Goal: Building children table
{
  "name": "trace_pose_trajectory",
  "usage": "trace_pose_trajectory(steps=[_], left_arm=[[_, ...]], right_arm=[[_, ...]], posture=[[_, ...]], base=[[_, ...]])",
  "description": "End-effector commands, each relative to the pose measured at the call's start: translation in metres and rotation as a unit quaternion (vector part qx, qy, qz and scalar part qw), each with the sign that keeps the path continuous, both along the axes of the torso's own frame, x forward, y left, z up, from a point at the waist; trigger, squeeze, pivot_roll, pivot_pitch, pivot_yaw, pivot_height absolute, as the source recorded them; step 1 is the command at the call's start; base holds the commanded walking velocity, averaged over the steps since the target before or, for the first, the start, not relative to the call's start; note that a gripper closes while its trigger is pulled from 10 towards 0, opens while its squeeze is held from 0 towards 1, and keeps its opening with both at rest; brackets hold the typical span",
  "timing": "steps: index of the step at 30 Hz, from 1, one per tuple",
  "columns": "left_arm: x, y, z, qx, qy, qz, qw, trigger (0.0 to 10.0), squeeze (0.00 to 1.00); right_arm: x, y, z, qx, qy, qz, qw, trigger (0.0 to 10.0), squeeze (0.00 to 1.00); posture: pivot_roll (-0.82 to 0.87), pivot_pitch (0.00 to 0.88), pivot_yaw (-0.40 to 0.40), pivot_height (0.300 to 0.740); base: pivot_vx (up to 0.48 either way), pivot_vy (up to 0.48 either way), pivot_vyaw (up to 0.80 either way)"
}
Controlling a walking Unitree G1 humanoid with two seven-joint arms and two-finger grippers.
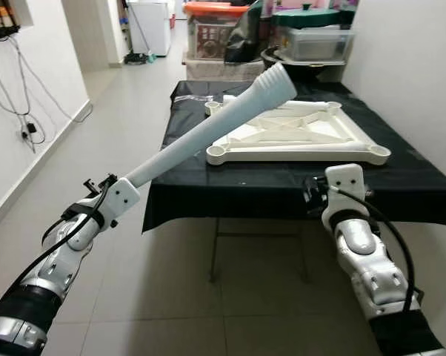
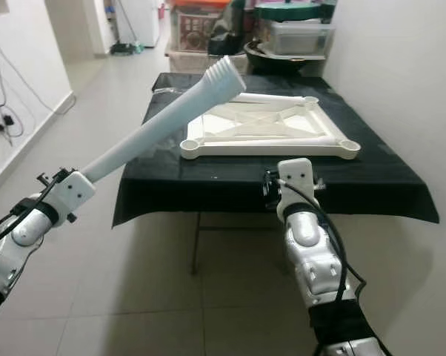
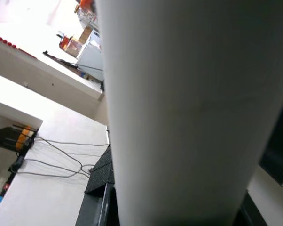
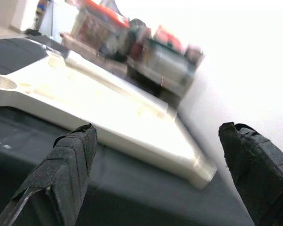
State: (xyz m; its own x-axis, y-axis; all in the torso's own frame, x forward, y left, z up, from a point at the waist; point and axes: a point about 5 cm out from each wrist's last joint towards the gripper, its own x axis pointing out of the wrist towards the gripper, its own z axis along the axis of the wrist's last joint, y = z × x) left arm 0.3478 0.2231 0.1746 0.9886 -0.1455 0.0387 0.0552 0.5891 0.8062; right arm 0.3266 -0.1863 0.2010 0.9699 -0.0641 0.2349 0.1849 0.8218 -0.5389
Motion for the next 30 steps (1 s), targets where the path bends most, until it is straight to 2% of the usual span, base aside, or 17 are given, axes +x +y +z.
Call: trace_pose_trajectory(steps=[1,2,3,4,6,8,9,10,11,12,13,14,15,16,17,25,30], left_arm=[[0.003,0.001,0.005,0.015,0.000,-0.002,1.000,10.0,0.00],[0.003,0.001,0.005,0.024,0.004,-0.001,1.000,10.0,0.00],[0.003,0.001,0.005,0.024,0.004,-0.001,1.000,10.0,0.00],[0.003,0.002,0.004,0.032,0.010,0.000,0.999,10.0,0.00],[0.003,0.002,0.004,0.032,0.010,0.000,0.999,10.0,0.00],[0.003,0.004,0.001,0.050,0.021,0.007,0.999,10.0,0.00],[0.003,0.006,0.000,0.053,0.024,0.013,0.998,10.0,0.00],[0.003,0.006,0.000,0.053,0.024,0.013,0.998,10.0,0.00],[0.004,0.007,-0.001,0.056,0.029,0.020,0.998,10.0,0.00],[0.004,0.007,-0.001,0.056,0.029,0.020,0.998,10.0,0.00],[0.004,0.008,-0.002,0.059,0.033,0.027,0.997,10.0,0.00],[0.004,0.008,-0.002,0.059,0.033,0.027,0.997,10.0,0.00],[0.004,0.010,-0.008,0.074,0.052,0.034,0.995,10.0,0.00],[0.004,0.010,-0.008,0.074,0.052,0.034,0.995,10.0,0.00],[0.004,0.010,-0.010,0.079,0.056,0.035,0.995,10.0,0.00],[0.004,0.000,-0.017,0.102,0.068,0.027,0.992,10.0,0.00],[0.008,-0.016,-0.018,0.117,0.066,0.005,0.991,10.0,0.00]], right_arm=[[-0.004,0.011,-0.003,-0.082,-0.026,0.004,0.996,10.0,0.00],[-0.006,0.013,-0.005,-0.133,-0.039,-0.005,0.990,10.0,0.00],[-0.006,0.013,-0.005,-0.133,-0.039,-0.005,0.990,10.0,0.00],[-0.007,0.014,-0.008,-0.173,-0.048,-0.016,0.984,10.0,0.00],[-0.007,0.014,-0.008,-0.173,-0.048,-0.016,0.984,10.0,0.00],[-0.011,0.021,-0.009,-0.246,-0.077,-0.025,0.966,10.0,0.00],[-0.013,0.023,-0.009,-0.288,-0.095,-0.029,0.952,10.0,0.00],[-0.013,0.023,-0.009,-0.288,-0.095,-0.029,0.952,10.0,0.00],[-0.015,0.024,-0.007,-0.319,-0.120,-0.036,0.940,10.0,0.00],[-0.015,0.024,-0.007,-0.319,-0.120,-0.036,0.940,10.0,0.00],[-0.017,0.024,-0.005,-0.337,-0.137,-0.042,0.930,10.0,0.00],[-0.017,0.024,-0.005,-0.337,-0.137,-0.042,0.930,10.0,0.00],[-0.023,0.028,0.000,-0.363,-0.185,-0.044,0.912,10.0,0.00],[-0.023,0.028,0.000,-0.363,-0.185,-0.044,0.912,10.0,0.00],[-0.025,0.030,0.001,-0.372,-0.199,-0.042,0.906,10.0,0.00],[-0.028,0.044,0.000,-0.387,-0.221,-0.018,0.895,10.0,0.00],[-0.021,0.060,-0.010,-0.419,-0.195,0.037,0.886,10.0,0.00]], posture=[[0.10,0.000,-0.036,0.740],[0.10,0.000,-0.037,0.740],[0.10,0.000,-0.037,0.740],[0.10,0.000,-0.031,0.740],[0.10,0.000,-0.031,0.740],[0.10,0.000,-0.032,0.740],[0.10,0.000,-0.033,0.740],[0.10,0.000,-0.033,0.740],[0.10,0.000,-0.033,0.740],[0.10,0.000,-0.033,0.740],[0.10,0.000,-0.033,0.740],[0.10,0.000,-0.033,0.740],[0.10,0.000,-0.031,0.740],[0.10,0.000,-0.031,0.740],[0.10,0.000,-0.031,0.740],[0.10,0.000,-0.030,0.740],[0.10,0.000,-0.029,0.740]], base=[[0.000,0.000,0.00],[0.000,0.000,0.00],[0.000,0.000,0.00],[0.000,0.000,0.00],[0.000,0.000,0.00],[0.000,0.000,0.00],[0.000,0.000,0.00],[0.000,0.000,0.00],[0.000,0.000,0.00],[0.000,0.000,0.00],[0.000,0.000,0.00],[0.000,0.000,0.00],[0.000,0.000,0.00],[0.000,0.000,0.00],[0.000,0.000,0.00],[0.000,0.000,0.00],[0.000,0.000,0.00]])
